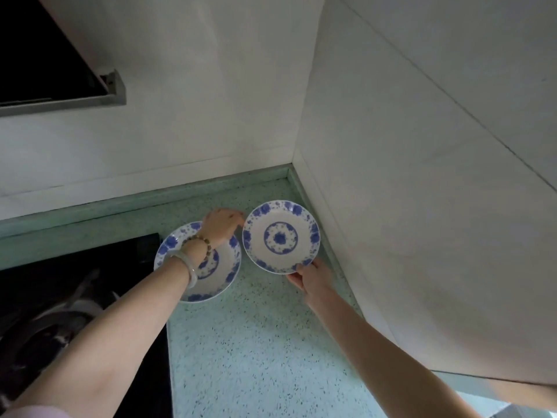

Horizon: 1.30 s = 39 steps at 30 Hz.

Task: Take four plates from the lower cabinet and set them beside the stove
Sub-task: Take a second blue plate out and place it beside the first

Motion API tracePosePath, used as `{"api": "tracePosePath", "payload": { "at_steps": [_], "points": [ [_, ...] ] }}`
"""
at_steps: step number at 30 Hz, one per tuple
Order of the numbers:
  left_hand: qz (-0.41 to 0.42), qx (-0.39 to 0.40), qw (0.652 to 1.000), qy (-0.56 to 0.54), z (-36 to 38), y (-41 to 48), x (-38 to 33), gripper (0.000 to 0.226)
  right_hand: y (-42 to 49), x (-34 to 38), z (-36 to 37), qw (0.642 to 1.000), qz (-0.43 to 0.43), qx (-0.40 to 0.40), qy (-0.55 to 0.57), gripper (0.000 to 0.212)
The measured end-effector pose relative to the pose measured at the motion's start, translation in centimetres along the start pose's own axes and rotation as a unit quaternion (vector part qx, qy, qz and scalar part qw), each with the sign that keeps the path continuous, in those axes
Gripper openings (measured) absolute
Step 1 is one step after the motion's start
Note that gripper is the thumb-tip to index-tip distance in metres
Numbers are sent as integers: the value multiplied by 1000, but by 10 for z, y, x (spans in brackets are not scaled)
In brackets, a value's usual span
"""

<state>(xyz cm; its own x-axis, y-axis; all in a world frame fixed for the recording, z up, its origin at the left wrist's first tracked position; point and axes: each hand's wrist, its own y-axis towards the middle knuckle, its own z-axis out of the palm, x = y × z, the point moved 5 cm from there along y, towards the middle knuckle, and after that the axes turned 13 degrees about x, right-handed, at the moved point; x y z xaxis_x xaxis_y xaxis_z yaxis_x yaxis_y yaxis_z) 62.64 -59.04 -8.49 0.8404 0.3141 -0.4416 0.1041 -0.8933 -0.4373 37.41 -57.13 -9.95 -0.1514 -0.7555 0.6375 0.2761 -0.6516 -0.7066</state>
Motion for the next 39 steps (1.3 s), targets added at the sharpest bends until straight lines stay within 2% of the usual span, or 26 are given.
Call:
{"api": "tracePosePath", "payload": {
  "at_steps": [2,6,11,14,22,25,27,31,35,39],
  "points": [
    [14,14,999,35,1,7,3,26,6,-1,-1,1000,-4,-6,-2,38],
    [16,27,999,23,-2,13,9,22,12,-4,-1,999,5,-6,-34,35],
    [-7,21,996,-84,-4,14,18,20,14,-5,0,999,22,-13,-37,35],
    [-17,13,998,-64,-8,16,11,33,13,-3,0,999,22,-25,-33,35],
    [-23,33,999,-10,-8,14,4,31,6,0,3,997,12,-24,-69,30],
    [-34,39,999,1,-6,11,6,35,4,1,2,996,-9,-19,-85,37],
    [-43,47,998,-8,-3,3,5,40,0,3,0,990,-15,-16,-140,37],
    [-36,28,996,-72,-15,-22,-6,31,-15,23,7,946,-80,-7,-314,35],
    [-18,-16,981,-191,-28,-67,-11,53,-50,47,22,835,-136,-11,-532,66],
    [23,-78,954,-289,-35,-128,-23,66,-107,81,43,783,-228,47,-577,71]
  ]
}}
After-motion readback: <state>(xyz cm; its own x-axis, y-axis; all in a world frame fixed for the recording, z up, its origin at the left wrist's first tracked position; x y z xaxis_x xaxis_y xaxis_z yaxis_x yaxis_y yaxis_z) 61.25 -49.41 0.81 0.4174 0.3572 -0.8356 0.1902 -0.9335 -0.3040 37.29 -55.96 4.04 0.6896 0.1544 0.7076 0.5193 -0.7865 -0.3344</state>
